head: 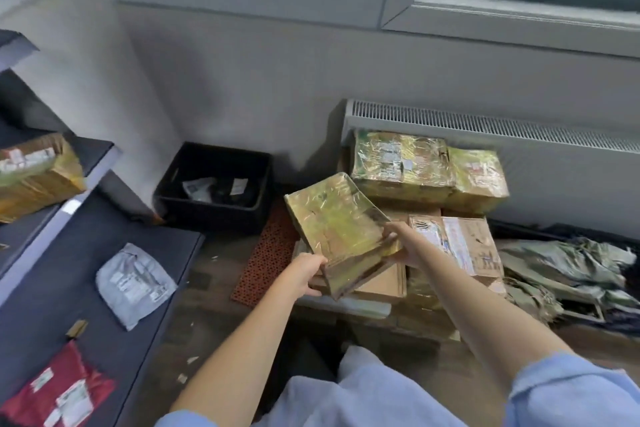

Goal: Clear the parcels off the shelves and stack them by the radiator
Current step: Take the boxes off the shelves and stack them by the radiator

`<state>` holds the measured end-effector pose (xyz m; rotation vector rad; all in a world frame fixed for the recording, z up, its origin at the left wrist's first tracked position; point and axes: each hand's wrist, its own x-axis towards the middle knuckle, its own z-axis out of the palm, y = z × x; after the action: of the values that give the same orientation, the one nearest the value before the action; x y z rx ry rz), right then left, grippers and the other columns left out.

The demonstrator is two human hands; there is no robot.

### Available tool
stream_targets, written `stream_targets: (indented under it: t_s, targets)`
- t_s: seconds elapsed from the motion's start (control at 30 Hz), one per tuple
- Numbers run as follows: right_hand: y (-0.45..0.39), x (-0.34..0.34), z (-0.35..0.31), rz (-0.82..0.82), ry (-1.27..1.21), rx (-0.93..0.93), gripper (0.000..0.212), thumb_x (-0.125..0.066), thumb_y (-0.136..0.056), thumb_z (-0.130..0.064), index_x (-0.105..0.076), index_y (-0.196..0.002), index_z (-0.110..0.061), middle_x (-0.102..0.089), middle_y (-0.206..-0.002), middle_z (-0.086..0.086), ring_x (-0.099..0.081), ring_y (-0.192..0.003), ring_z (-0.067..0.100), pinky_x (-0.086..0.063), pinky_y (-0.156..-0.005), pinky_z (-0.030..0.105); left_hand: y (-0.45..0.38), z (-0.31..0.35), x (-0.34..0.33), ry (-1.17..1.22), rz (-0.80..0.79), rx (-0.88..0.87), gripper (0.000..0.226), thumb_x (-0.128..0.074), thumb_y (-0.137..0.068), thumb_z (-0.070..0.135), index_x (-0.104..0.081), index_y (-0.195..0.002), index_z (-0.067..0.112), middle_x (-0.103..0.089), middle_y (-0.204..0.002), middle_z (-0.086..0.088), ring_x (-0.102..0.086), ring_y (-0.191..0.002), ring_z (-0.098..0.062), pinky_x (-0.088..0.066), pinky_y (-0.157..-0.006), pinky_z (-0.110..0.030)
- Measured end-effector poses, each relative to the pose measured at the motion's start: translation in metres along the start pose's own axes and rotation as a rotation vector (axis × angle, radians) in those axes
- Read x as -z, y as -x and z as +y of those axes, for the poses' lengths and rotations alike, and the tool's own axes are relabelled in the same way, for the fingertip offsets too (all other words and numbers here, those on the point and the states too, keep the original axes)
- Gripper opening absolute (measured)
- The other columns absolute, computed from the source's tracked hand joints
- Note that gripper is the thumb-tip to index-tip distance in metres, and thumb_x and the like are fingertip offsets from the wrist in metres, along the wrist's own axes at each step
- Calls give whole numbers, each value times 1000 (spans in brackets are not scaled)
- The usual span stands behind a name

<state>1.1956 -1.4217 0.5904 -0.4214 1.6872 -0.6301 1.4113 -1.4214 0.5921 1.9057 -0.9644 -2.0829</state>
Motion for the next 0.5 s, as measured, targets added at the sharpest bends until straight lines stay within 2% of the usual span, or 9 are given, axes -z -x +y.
stream_targets:
  t_s: [0.07,0.1,0.13,0.2,0.27,0.33,0.43,0.5]
  targets:
    - [-8,16,12,-38,-66,-105,5,-52,-86,-13,-48,-83,-10,-42,-115,13,-52,-102,33,-56,-56,35,-11,6,-13,-38,11,32,34,-39,-97,11,-45,-131,11,-49,-131,-9,-47,-122,-27,-42,-96,-51]
    - [-13,25,18,-51,-90,-151,5,-51,-85,-11,-47,-83,-10,-42,-114,14,-53,-99,33,-57,-56,36,-16,10,-19,-75,16,48,37,-38,-97,11,-43,-133,14,-44,-138,-9,-43,-126,-27,-41,-97,-52]
    - [-20,33,24,-66,-114,-189,5,-50,-83,-7,-46,-84,-9,-42,-117,15,-54,-100,34,-59,-63,40,-22,15,-26,-122,20,62,41,-36,-97,12,-40,-137,18,-38,-144,-9,-38,-130,-29,-39,-98,-53]
    - [-35,50,34,-104,-144,-232,14,-47,-81,1,-46,-92,-7,-38,-131,16,-51,-113,38,-54,-88,47,-37,25,-40,-195,28,89,47,-33,-96,15,-35,-141,29,-31,-150,-7,-33,-134,-33,-36,-99,-55]
    - [-48,66,38,-118,-174,-257,18,-44,-82,6,-46,-96,-4,-31,-142,14,-43,-124,38,-48,-98,49,-53,34,-54,-206,20,114,47,-31,-97,18,-34,-140,36,-32,-149,-6,-40,-129,-33,-39,-99,-52]
    - [-59,79,40,-108,-180,-272,19,-41,-83,10,-46,-97,-2,-27,-145,14,-40,-127,38,-46,-100,49,-69,40,-70,-172,-1,121,47,-31,-98,17,-31,-141,36,-36,-148,-7,-49,-122,-32,-43,-99,-46]
    - [-70,99,45,-64,-34,-281,47,-42,-86,10,-37,-130,-5,-33,-143,16,-46,-124,35,-49,-97,42,-88,45,-96,-149,-18,111,52,-31,-100,15,-21,-147,33,-32,-151,-7,-45,-127,-33,-41,-101,-42]
    - [-71,106,47,-71,120,-310,54,-40,-89,4,-29,-139,-11,-39,-137,15,-51,-116,32,-50,-89,40,-93,47,-111,-170,-31,116,52,-33,-100,21,-16,-148,32,-27,-154,-7,-37,-133,-33,-36,-106,-42]
